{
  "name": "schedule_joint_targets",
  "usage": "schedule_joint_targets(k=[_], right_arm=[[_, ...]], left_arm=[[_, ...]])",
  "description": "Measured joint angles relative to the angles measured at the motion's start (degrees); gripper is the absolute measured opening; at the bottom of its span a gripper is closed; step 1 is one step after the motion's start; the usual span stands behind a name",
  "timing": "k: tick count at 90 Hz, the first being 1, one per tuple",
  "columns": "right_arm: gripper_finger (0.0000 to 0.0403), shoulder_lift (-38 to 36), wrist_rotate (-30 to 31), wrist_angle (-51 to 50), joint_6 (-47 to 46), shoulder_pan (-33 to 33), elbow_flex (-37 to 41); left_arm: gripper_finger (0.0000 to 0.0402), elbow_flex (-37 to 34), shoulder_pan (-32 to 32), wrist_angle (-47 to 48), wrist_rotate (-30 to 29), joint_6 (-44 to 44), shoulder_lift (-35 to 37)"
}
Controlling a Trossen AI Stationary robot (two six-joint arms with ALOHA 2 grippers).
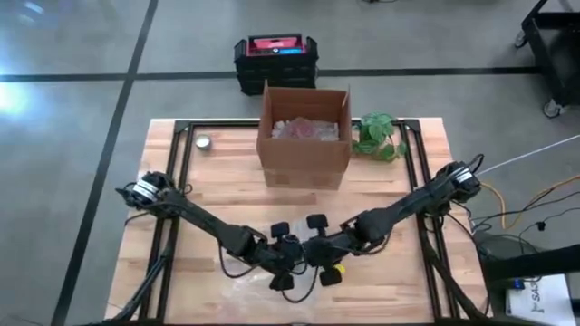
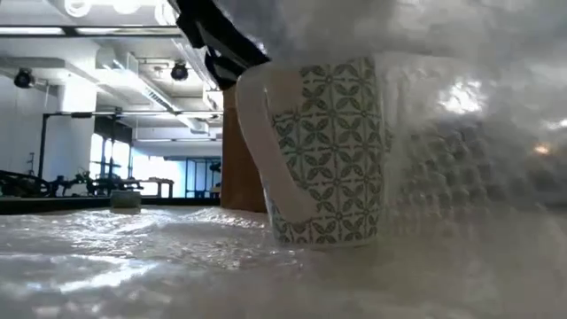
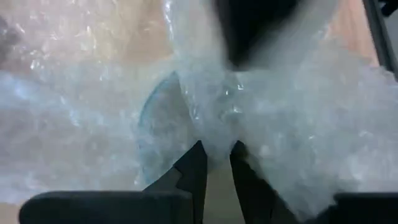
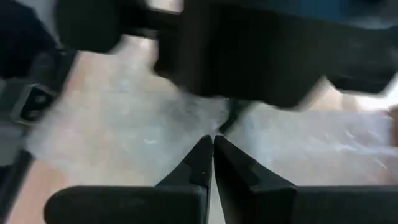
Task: Wrap mug
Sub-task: Wrap the white mug with the transparent bubble wrap
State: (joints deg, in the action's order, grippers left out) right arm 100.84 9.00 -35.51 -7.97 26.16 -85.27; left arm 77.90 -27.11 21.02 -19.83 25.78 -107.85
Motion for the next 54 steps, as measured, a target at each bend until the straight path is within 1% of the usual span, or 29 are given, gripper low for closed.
schedule_joint_targets(k=[12, 19, 29, 40, 54], right_arm=[[0.0000, -0.12, 0.00, -0.80, -1.22, 0.16, 0.06], [0.0000, 0.42, -0.22, 1.62, -1.33, 0.59, 0.71], [0.0000, 3.58, -0.65, 3.69, -1.46, 0.61, 1.83], [0.0000, 7.24, 1.01, 4.97, -1.44, 0.34, 1.64], [0.0000, 9.26, 1.07, 6.14, -1.19, -0.20, 1.60]], left_arm=[[0.0059, -0.02, 0.04, -0.26, 0.05, 0.17, 0.02], [0.0059, 0.00, 0.00, -0.45, 0.04, 0.14, 0.02], [0.0059, 0.22, 0.02, -0.44, 0.04, 0.15, 0.02], [0.0059, 0.26, -0.13, 1.11, 0.37, -0.01, 0.36], [0.0059, 2.36, -0.91, 8.82, 2.69, 0.71, 1.51]])
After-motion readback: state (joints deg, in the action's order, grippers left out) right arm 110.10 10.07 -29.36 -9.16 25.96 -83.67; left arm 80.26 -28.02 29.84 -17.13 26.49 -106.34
